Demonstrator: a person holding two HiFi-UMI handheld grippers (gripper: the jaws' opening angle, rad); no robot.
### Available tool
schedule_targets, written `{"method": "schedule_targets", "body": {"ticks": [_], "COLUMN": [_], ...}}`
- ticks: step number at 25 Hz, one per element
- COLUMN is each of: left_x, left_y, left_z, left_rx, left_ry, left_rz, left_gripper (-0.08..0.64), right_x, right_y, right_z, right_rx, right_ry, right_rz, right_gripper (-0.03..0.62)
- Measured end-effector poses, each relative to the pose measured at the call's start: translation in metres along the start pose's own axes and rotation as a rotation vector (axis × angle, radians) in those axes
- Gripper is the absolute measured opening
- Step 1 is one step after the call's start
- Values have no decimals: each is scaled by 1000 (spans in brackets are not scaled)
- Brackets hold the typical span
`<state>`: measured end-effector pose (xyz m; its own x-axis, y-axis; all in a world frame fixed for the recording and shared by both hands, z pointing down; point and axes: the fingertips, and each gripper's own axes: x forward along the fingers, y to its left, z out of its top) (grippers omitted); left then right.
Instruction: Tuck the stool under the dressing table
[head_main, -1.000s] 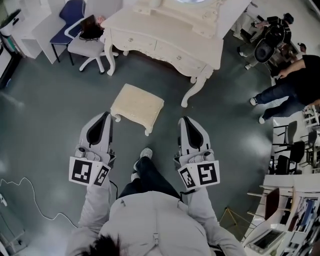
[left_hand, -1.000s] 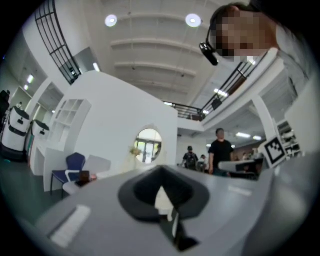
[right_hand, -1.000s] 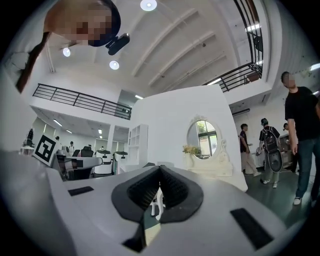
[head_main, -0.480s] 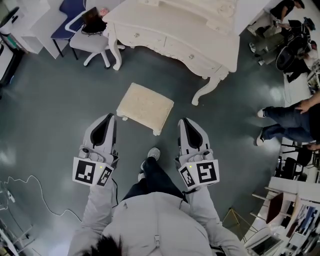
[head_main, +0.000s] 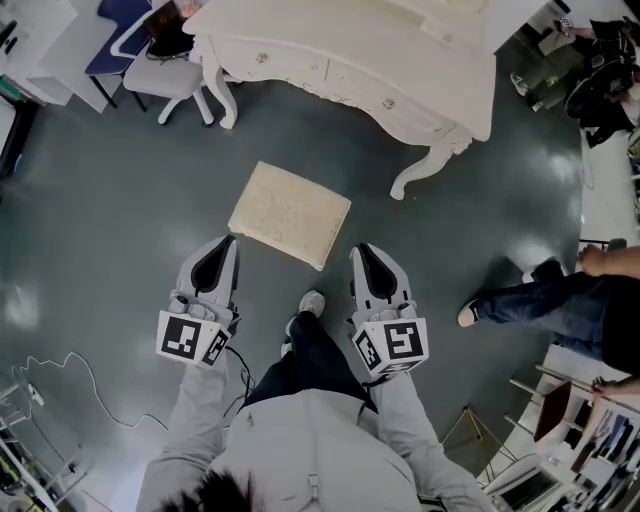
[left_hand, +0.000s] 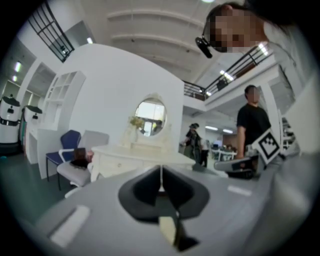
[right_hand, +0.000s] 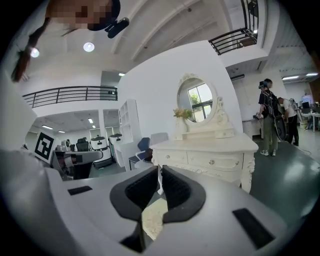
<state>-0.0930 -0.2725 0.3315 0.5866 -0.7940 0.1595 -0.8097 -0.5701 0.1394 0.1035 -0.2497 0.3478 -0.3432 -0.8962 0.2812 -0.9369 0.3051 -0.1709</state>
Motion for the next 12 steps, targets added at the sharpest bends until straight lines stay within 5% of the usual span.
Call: {"method": "schedule_targets", "body": {"ticks": [12], "left_x": [51], "left_y": [15], "left_z": [-96], "left_rx": [-40], "left_ry": [160], "left_rz": [-33], "left_gripper": [57], "right_x": [34], "right_y": [-33], "right_z": [-104], "right_rx": [123], "right_ry": [190], "right_rz": [-36], "right_gripper": [87]}}
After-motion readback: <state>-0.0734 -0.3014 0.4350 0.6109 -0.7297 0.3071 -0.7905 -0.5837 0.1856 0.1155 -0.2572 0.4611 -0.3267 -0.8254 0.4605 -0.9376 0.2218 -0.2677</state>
